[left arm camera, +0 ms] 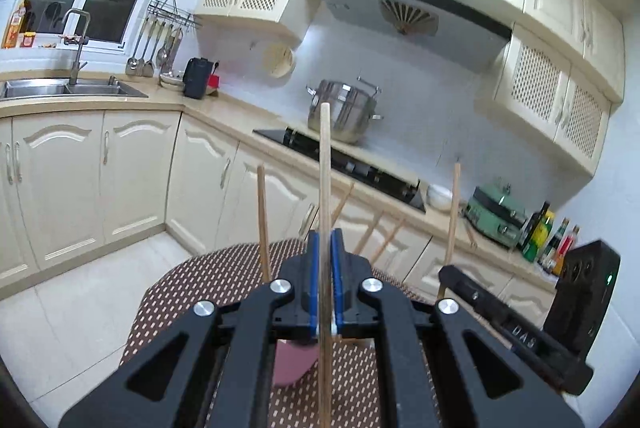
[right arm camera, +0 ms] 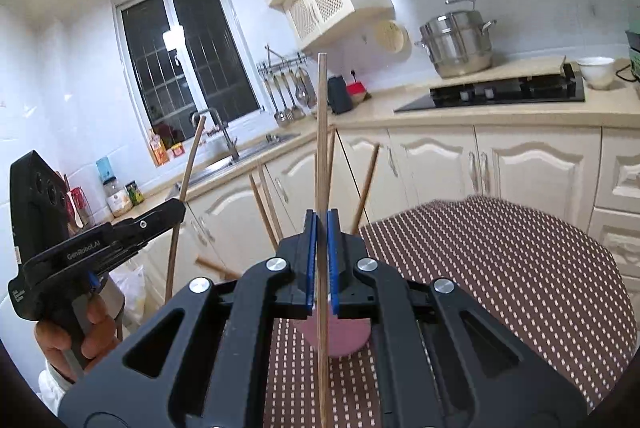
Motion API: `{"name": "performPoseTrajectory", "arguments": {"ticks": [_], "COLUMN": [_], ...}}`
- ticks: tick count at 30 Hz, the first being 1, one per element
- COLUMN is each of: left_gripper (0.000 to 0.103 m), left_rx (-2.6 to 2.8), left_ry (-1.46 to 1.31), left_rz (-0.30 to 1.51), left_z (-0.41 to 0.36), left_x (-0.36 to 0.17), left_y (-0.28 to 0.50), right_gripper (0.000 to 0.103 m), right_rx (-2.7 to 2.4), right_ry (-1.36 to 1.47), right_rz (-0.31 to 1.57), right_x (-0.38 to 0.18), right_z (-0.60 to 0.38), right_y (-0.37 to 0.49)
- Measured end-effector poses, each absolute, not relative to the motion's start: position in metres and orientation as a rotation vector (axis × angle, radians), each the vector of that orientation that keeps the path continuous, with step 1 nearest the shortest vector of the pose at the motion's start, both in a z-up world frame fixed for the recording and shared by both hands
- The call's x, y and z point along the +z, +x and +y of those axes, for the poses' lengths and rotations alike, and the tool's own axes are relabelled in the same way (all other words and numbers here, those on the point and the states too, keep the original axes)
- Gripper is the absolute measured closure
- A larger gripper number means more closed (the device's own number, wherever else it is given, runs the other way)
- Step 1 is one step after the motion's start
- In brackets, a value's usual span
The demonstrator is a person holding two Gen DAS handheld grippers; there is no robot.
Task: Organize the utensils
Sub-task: 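Lift both chopsticks and lower them into the pink cup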
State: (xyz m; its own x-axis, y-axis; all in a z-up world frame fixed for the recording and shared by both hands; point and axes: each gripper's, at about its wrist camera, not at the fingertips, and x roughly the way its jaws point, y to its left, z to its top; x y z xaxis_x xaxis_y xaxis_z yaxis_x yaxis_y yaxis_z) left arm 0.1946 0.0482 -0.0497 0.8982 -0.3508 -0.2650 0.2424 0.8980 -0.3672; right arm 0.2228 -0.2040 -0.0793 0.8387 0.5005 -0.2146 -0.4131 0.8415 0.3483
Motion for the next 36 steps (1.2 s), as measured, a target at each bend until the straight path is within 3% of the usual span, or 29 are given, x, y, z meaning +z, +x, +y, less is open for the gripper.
{"name": "performPoseTrajectory", "arguments": {"ticks": [18, 36], "left_gripper": [0.097, 0.097], "left_rx": [-0.236, -0.272], "left_ry": [-0.404, -0.415], "left_rz": [-0.012, -0.074], "left_z": [0.057, 0.064], "left_x": [-0.057, -0.081], "left_y": [0.235, 0.281], "right_gripper": [0.097, 0.097], "right_rx": [0.464, 0.509], "right_ry": [0.322, 0.297], "right_rz": [0.124, 0.045], "right_x": [-0.067, -0.078], "right_z": [-0.194, -0.175], "right_y": [0.268, 0.294]}}
